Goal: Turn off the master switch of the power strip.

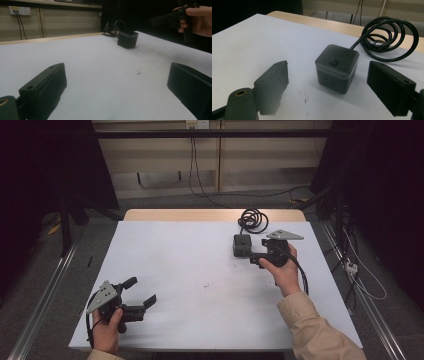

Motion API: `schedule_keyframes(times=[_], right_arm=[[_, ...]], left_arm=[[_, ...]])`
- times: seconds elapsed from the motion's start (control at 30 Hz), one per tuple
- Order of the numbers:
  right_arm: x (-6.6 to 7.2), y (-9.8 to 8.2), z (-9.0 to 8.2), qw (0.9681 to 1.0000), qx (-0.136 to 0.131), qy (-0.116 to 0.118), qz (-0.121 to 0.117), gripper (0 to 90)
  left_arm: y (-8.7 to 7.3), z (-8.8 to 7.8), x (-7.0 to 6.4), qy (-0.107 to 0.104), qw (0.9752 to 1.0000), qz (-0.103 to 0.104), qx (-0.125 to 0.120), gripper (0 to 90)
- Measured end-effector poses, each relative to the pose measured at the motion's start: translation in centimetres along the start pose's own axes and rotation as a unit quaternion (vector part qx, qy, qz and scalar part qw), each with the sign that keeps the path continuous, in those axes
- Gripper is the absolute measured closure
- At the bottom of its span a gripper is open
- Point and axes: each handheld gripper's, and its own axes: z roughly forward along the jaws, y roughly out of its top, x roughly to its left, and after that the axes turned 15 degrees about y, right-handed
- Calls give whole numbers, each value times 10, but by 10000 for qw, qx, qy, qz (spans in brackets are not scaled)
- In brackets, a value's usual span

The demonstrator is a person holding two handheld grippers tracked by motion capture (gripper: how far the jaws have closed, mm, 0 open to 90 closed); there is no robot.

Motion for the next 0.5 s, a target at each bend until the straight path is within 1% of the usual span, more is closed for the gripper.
schedule_keyframes(times=[0.13, 0.2, 0.5], right_arm=[[4, -4, -6, 9999, 110, 38, -117, 162], [6, -7, -9, 9997, 124, 37, -196, 163], [11, -24, -20, 9996, 150, 178, -188, 163]], left_arm=[[0, 1, -1, -11, 10000, 9, 7, 22], [0, 1, -1, -10, 10000, 0, 9, 22], [0, 1, -1, -17, 10000, -1, 20, 22]])
